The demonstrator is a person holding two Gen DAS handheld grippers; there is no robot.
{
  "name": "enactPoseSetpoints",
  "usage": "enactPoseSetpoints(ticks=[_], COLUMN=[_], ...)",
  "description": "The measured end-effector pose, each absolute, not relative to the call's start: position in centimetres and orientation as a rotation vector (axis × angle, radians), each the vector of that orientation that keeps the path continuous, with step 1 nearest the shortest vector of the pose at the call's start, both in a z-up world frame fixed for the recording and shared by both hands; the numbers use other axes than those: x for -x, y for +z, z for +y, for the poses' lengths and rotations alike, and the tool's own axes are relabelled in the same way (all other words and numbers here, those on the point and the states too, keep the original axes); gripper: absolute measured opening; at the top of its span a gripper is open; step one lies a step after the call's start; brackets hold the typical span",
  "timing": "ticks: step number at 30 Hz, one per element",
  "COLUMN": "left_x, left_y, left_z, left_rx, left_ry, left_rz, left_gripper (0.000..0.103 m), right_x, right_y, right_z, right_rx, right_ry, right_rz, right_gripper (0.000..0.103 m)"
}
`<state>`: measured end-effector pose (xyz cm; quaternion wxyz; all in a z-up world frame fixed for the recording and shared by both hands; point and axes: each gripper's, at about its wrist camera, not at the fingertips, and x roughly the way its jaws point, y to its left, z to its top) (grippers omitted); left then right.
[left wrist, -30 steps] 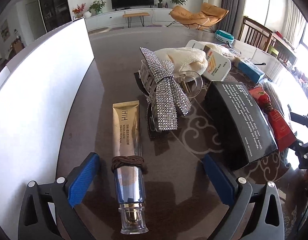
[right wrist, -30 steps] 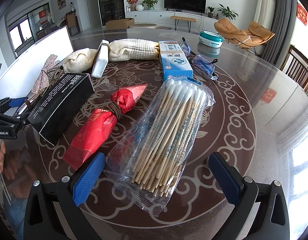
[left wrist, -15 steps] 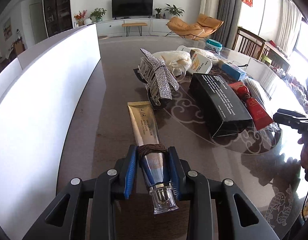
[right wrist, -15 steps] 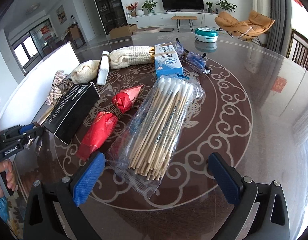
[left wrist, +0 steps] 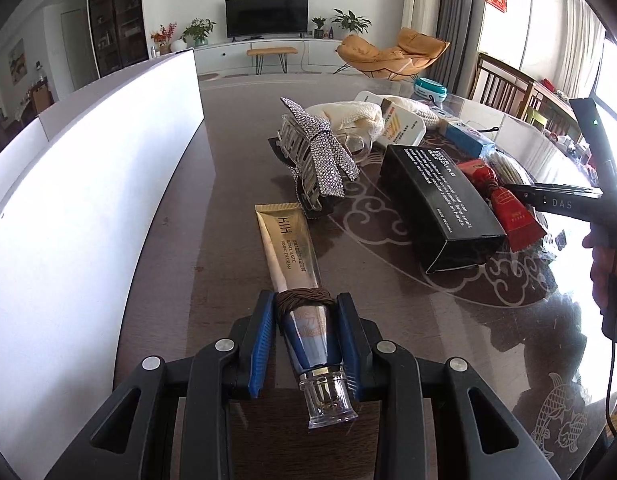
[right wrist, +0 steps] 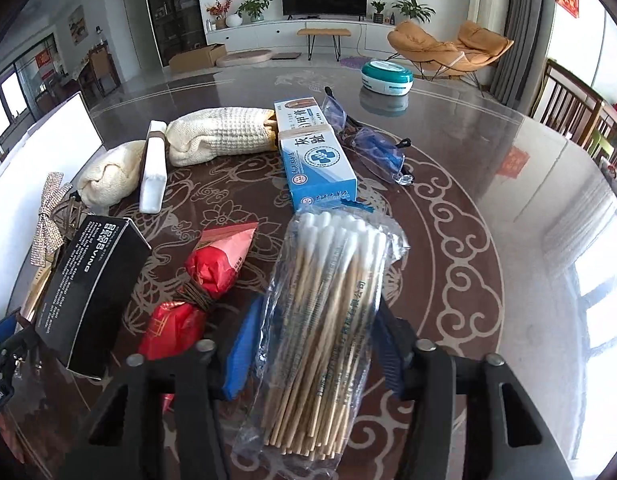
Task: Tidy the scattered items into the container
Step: 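Lift the tube with the left gripper while the right carries the swab bag to the box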
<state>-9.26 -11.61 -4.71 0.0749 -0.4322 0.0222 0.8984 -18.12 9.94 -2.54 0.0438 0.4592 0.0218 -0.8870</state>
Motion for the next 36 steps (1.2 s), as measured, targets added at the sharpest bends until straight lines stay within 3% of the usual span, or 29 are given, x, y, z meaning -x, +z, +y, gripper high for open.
enactPoseSetpoints(ticks=[2, 13, 21, 23, 24, 25, 26, 32, 36], left_x=[9.3, 6.5, 4.8, 4.8, 4.8, 4.9, 5.1, 5.5, 5.7], left_y=[-4.7, -4.7, -4.6, -4.5, -4.6, -4.7, -4.8, -5.0, -5.2], left_z=[-11.6, -8.1, -5.3, -5.7, -5.8, -5.7, -5.8, -5.9, -5.0], left_rx=[1.296, 1.271, 1.258, 1.26, 1.264, 1.287, 1.311, 1.336, 1.354], left_ry=[2.695, 2.651, 2.63, 2.637, 2.635, 2.64, 2.654, 2.66, 2.649], left_rz=[0.067, 0.081, 0.121, 0.094, 0.089, 0.091, 0.093, 0.092, 0.153], left_gripper=[0.031, 0.031, 0.032, 0.037, 0.054, 0.078, 0.086, 0.087, 0.091], right_x=[17.2, 4.6, 4.8, 4.8, 4.9, 5.1, 5.2, 5.2, 5.4], right_y=[-2.5, -2.8, -2.8, -2.7, -2.7, -2.8, -2.9, -2.9, -3.2], right_z=[10.3, 11.0, 11.5, 11.6, 11.7, 11.9, 12.1, 12.4, 11.9], right_rx=[-1.387, -1.231, -1.24, -1.246, -1.258, -1.276, -1.29, -1.292, -1.304], right_ry=[-2.699, -2.583, -2.586, -2.597, -2.607, -2.615, -2.624, -2.63, -2.619], right_rz=[0.086, 0.176, 0.114, 0.105, 0.104, 0.099, 0.088, 0.073, 0.112], right_gripper=[0.035, 0.035, 0.036, 0.048, 0.055, 0.072, 0.08, 0.08, 0.088])
